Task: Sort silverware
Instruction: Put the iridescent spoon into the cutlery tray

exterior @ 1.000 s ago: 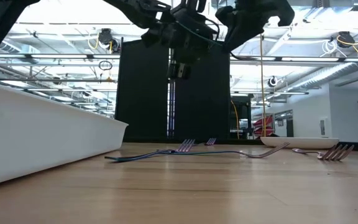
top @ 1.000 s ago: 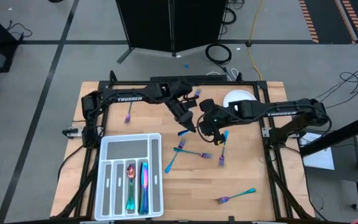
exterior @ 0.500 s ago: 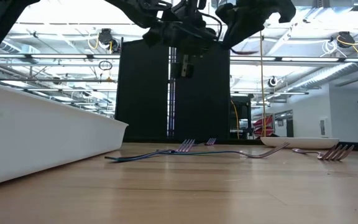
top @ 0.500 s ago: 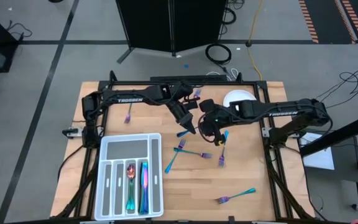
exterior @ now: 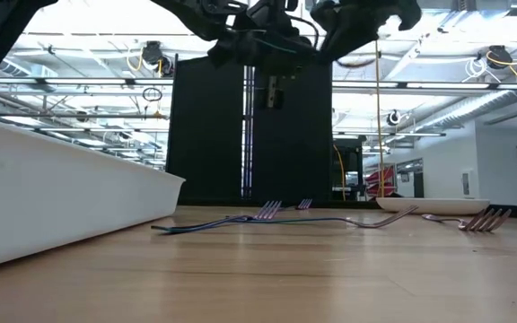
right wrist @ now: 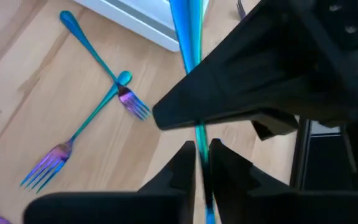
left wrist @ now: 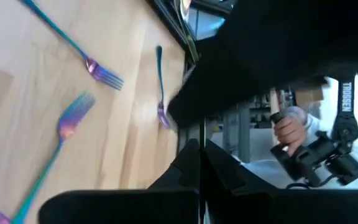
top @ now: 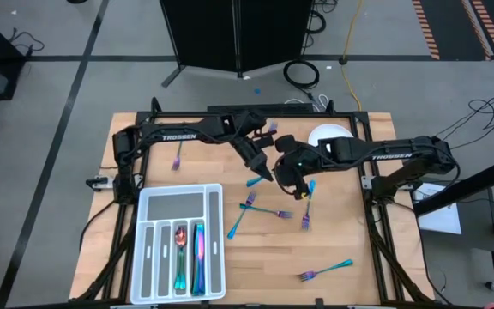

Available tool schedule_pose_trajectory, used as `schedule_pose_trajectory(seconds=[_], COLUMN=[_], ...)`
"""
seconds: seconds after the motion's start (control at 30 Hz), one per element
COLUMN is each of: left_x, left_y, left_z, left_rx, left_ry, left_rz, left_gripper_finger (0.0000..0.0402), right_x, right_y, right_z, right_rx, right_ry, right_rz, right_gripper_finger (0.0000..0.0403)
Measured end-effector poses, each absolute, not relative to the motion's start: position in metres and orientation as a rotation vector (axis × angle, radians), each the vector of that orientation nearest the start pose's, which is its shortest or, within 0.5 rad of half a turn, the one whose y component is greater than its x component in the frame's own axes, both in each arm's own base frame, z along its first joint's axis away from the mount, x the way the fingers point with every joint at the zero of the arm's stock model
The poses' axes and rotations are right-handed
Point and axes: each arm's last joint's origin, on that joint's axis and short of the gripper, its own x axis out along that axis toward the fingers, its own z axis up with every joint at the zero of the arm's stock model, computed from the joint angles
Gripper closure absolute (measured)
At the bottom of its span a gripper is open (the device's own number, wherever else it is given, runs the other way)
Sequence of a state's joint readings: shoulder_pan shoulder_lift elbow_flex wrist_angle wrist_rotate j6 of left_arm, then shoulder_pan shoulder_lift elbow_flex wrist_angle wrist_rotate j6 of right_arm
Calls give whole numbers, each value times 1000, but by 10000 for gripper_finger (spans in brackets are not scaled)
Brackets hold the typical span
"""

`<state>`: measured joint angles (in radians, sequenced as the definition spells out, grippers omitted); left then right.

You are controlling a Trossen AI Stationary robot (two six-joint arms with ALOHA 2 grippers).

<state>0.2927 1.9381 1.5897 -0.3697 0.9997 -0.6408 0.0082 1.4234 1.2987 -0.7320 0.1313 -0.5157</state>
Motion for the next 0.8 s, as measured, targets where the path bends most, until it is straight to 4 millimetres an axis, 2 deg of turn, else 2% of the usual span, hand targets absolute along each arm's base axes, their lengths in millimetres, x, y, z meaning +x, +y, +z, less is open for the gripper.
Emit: schedule_pose_trajectory(seconds=[0.2,0.3,0.47,0.63,0.7,0.8], left_x=[416,414,408,398,392,383], left_y=[112,121,147,170,170,157], left_z=[271,272,270,272,282,306], left_rx=[-1028,-1028,-1026,-1034,-1008,-948], left_ry=[753,732,688,640,619,582], left_rz=[-478,-462,-316,-119,-32,92], left_gripper_finger=[400,400,400,400,400,400], right_x=[289,279,244,206,193,175], right_y=[-2,-4,-5,-7,-7,-5], right_z=[329,339,373,402,409,413], right_rx=[-541,-488,-250,48,133,235], right_ry=[835,819,669,488,442,426], right_rz=[82,-11,-165,-259,-275,-284], right_gripper_finger=[328,308,288,289,292,293])
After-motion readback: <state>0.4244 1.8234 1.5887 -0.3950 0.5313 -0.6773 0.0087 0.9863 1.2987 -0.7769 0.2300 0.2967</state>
